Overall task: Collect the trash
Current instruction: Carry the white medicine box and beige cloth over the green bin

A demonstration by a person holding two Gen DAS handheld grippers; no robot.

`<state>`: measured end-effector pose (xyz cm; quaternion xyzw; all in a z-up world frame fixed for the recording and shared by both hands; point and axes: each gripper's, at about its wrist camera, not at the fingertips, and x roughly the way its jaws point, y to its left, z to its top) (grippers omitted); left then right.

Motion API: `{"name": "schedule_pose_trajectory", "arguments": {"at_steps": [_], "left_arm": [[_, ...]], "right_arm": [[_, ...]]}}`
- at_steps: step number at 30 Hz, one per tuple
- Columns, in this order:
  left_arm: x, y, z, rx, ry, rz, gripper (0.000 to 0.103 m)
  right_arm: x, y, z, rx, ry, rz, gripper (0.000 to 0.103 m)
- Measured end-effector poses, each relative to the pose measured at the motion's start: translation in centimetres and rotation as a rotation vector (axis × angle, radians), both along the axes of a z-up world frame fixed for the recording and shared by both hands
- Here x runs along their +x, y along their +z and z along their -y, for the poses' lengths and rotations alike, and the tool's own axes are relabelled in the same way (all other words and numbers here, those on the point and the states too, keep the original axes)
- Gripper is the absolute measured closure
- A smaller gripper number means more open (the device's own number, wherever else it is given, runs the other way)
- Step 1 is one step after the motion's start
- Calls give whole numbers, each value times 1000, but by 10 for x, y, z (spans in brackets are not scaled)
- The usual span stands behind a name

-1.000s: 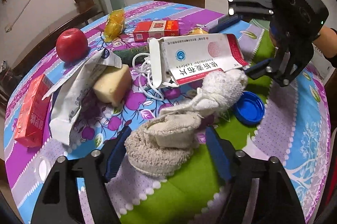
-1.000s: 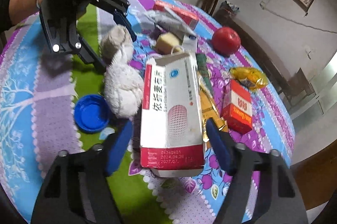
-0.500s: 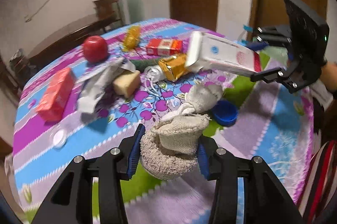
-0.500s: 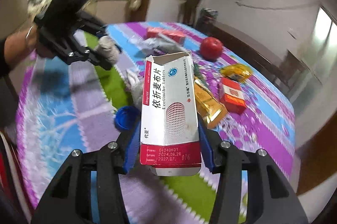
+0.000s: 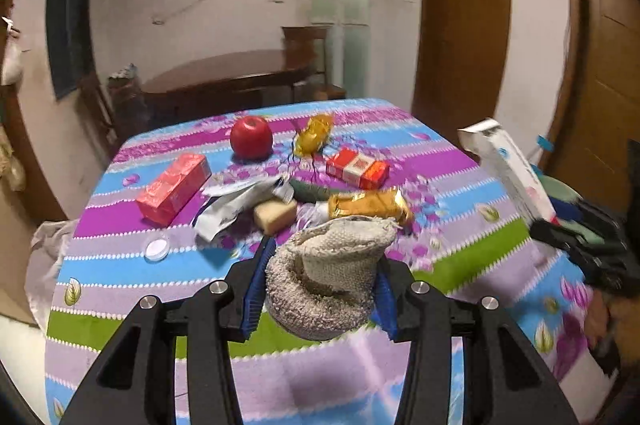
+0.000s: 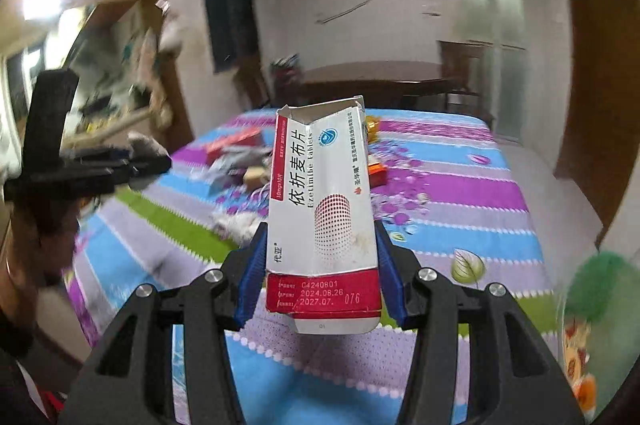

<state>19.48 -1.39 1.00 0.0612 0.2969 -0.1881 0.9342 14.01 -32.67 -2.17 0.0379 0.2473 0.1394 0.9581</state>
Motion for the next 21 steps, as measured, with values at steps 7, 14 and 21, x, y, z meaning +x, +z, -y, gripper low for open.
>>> {"name": "schedule_pose_trajectory", "arguments": {"at_steps": [7, 14, 21], "left_arm": [[2, -2, 67, -9, 67, 7, 56], [-2, -4, 129, 24, 47, 54, 56], [-7, 1, 194, 46, -33, 69, 56]], "right_arm": [[-14, 5, 23, 49, -101, -9, 55], [-34, 11, 50, 40, -192, 6, 55], [-52, 13, 95, 24, -312, 4, 55]]}}
